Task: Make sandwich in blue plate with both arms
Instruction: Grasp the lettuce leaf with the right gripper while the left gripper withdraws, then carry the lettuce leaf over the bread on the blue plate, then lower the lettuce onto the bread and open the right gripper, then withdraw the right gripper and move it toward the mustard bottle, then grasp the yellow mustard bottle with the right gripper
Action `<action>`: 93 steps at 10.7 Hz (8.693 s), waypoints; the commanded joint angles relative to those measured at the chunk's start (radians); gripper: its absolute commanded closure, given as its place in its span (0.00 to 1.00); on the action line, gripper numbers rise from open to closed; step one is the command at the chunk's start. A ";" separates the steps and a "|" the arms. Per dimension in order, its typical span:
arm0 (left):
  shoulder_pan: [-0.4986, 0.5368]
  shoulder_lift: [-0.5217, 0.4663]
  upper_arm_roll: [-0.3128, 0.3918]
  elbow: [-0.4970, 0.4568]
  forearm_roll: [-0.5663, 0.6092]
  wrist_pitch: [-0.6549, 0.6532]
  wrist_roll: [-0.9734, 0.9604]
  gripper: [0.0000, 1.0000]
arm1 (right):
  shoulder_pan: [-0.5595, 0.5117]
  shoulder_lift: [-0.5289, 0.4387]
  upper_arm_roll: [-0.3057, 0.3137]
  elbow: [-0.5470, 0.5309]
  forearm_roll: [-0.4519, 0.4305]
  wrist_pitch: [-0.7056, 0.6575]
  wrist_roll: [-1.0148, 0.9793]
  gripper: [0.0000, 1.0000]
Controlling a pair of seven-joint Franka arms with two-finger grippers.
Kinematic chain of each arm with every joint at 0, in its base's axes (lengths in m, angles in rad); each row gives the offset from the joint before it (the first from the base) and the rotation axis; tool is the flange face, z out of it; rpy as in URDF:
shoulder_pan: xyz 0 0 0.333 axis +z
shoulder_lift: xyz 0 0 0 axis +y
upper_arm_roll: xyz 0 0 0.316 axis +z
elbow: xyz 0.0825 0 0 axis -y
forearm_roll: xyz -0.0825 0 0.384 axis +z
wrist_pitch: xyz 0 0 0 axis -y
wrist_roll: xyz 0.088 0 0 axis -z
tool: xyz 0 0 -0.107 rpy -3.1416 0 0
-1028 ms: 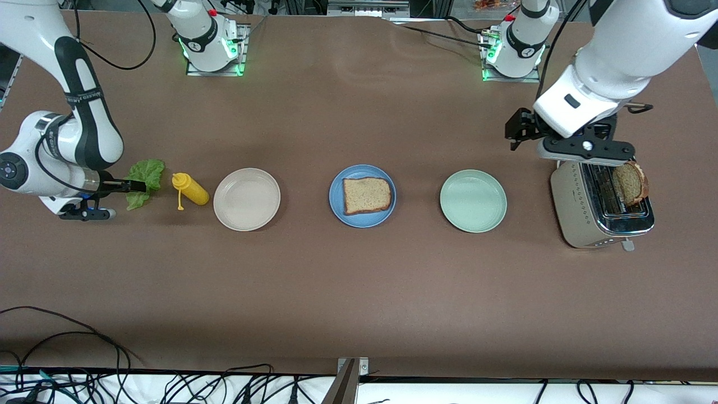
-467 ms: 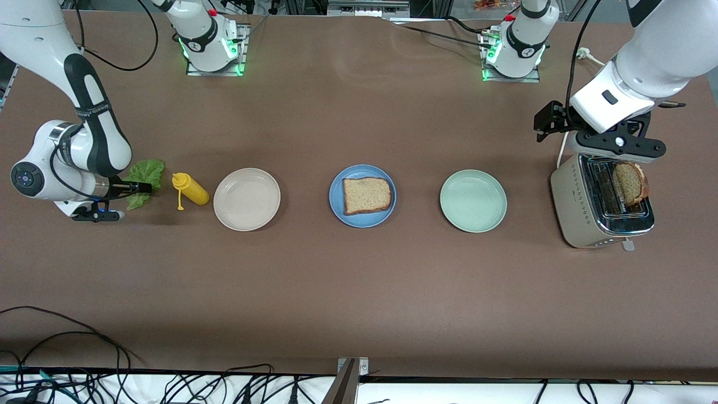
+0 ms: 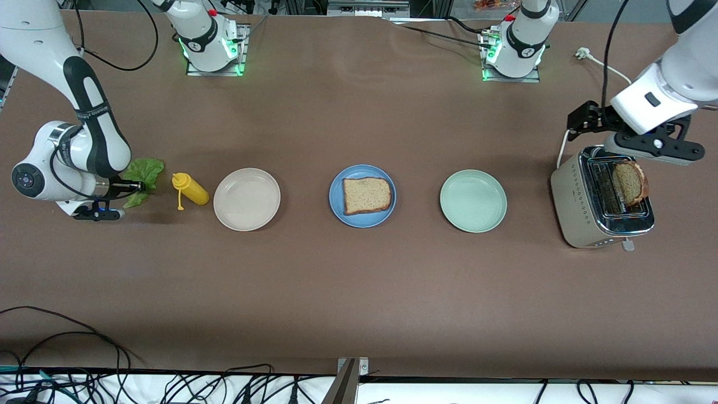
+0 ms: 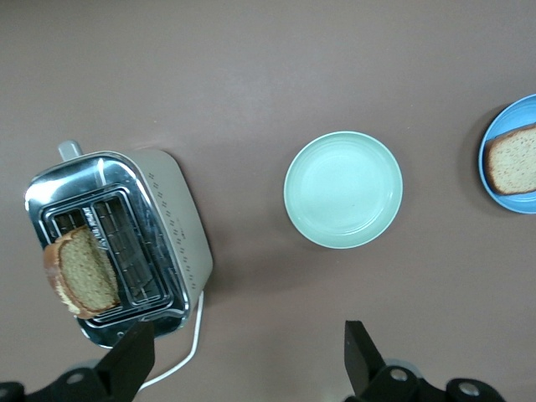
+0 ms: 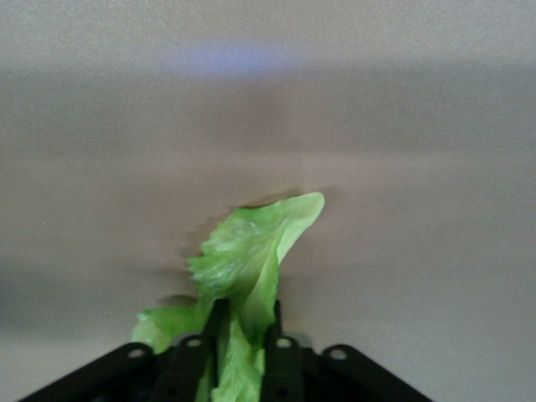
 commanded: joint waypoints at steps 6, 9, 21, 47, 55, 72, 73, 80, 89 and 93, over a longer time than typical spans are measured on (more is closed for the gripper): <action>0.017 -0.014 0.084 -0.008 -0.012 0.012 0.141 0.00 | 0.003 -0.002 0.013 0.324 0.005 -0.567 0.002 1.00; 0.023 -0.008 0.076 0.004 0.006 0.012 0.143 0.00 | 0.001 -0.006 0.012 0.465 0.008 -0.825 0.002 1.00; 0.020 0.009 0.074 0.021 0.002 0.012 0.128 0.00 | 0.279 -0.021 0.016 0.656 0.382 -1.027 0.577 1.00; 0.015 0.017 0.073 0.037 0.003 0.012 0.123 0.00 | 0.840 0.253 0.035 0.653 0.695 -0.106 1.411 1.00; 0.014 0.017 0.067 0.037 0.003 0.012 0.121 0.00 | 0.868 0.247 -0.002 0.653 0.589 -0.075 1.424 0.01; 0.001 0.017 0.068 0.035 0.006 0.012 0.118 0.00 | 0.860 0.034 -0.500 0.645 0.142 -0.649 0.216 0.00; 0.001 0.026 0.076 0.035 0.006 0.019 0.127 0.00 | 0.825 0.020 -0.497 0.632 0.145 -0.651 0.164 0.00; 0.000 0.042 0.096 0.026 0.052 0.036 0.118 0.00 | 0.319 -0.337 -0.096 0.085 0.146 -0.254 -0.241 0.00; 0.034 0.037 0.073 0.024 -0.014 0.035 0.131 0.00 | 0.009 -0.289 0.015 -0.177 0.739 -0.015 -1.412 0.00; 0.032 0.029 0.067 0.020 -0.053 0.030 0.126 0.00 | -0.039 -0.175 0.013 -0.174 1.061 -0.161 -1.899 0.00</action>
